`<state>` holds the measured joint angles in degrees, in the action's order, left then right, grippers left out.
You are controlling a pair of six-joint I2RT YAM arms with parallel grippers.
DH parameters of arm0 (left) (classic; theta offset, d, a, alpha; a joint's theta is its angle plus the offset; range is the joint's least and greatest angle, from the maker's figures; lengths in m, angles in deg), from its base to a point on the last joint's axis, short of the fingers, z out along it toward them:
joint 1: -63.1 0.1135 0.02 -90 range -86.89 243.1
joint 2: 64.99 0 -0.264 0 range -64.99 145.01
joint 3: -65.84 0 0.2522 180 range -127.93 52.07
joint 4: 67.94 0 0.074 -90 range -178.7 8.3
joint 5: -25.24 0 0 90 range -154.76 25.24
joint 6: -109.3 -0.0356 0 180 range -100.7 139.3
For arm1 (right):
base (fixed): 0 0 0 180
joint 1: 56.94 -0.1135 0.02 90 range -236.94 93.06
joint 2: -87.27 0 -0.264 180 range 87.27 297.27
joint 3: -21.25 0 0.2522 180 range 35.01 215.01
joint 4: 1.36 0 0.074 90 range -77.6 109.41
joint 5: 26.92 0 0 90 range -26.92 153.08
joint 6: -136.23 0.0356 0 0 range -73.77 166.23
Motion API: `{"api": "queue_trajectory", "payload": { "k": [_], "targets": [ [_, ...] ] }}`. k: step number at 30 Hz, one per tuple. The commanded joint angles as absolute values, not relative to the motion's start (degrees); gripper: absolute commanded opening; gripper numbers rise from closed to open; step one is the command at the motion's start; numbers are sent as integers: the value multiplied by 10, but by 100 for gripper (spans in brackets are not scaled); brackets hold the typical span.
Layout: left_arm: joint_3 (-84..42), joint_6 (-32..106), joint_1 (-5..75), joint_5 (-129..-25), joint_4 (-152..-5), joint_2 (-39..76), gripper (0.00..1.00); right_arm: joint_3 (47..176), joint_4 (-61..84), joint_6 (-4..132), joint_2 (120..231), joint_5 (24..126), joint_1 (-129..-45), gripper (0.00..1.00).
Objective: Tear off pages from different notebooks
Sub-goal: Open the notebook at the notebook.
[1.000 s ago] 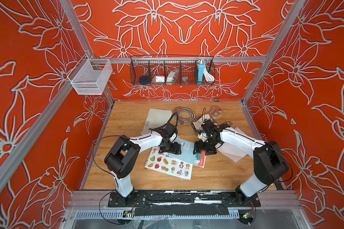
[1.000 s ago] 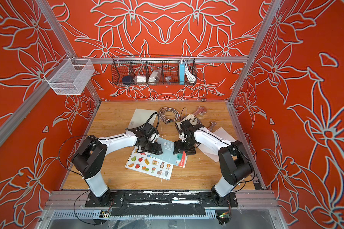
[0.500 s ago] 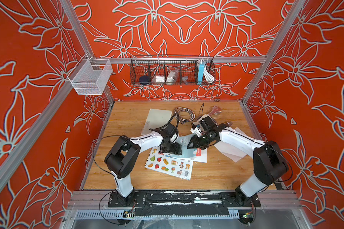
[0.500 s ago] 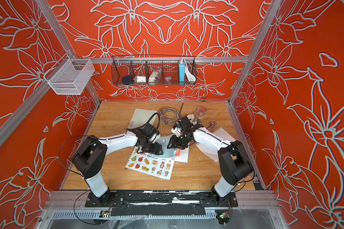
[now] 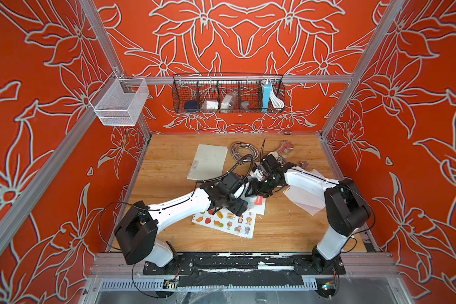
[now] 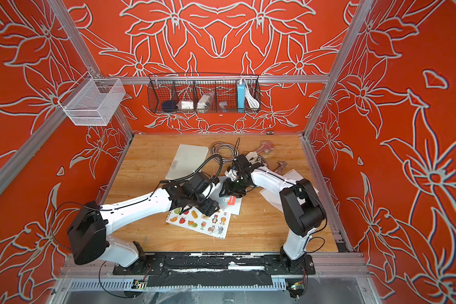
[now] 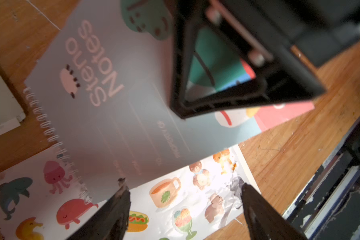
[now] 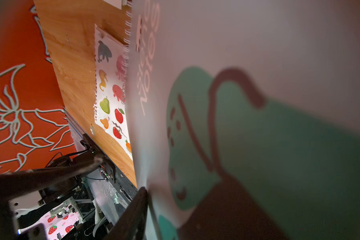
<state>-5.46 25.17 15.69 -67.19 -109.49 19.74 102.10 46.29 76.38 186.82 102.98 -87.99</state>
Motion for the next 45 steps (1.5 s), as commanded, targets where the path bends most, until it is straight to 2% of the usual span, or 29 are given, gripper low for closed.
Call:
{"api": "queue_trajectory", "payload": {
  "k": [1, 8, 14, 16, 18, 24, 25, 26, 30, 32, 38, 39, 42, 43, 45],
  "targets": [
    [-43, 215, 154, -630, -1094, 198, 81, 1044, 468, 772, 1884, 1057, -874, 1],
    [-23, 194, 149, -525, -1038, 213, 85, 1043, 469, 769, 1886, 1094, -871, 0],
    [-24, 188, 149, -535, -995, 242, 85, 1038, 471, 767, 1880, 1108, -872, 0],
    [-21, 190, 146, -535, -982, 249, 82, 1037, 469, 770, 1880, 1122, -871, 0],
    [-16, 190, 145, -540, -968, 252, 69, 1037, 467, 771, 1882, 1135, -871, 0],
    [-3, 191, 143, -564, -935, 245, 8, 1037, 478, 765, 1883, 1140, -871, 3],
    [0, 191, 143, -569, -928, 242, 1, 1038, 483, 761, 1883, 1138, -871, 3],
    [3, 193, 143, -573, -923, 237, 0, 1037, 487, 758, 1883, 1135, -872, 3],
    [14, 201, 143, -586, -908, 218, 0, 1037, 508, 745, 1882, 1120, -871, 5],
    [19, 205, 144, -598, -908, 211, 0, 1038, 518, 736, 1878, 1106, -872, 10],
    [21, 212, 145, -620, -918, 205, 0, 1025, 511, 741, 1871, 1105, -871, 10],
    [20, 207, 145, -630, -918, 205, 8, 1024, 509, 743, 1872, 1107, -871, 10],
    [20, 191, 141, -641, -925, 206, 62, 1025, 502, 750, 1874, 1113, -872, 10],
    [23, 186, 137, -633, -924, 207, 70, 1026, 498, 753, 1875, 1116, -870, 11],
    [27, 174, 129, -605, -922, 210, 78, 1027, 487, 762, 1880, 1131, -870, 11]
  ]
}}
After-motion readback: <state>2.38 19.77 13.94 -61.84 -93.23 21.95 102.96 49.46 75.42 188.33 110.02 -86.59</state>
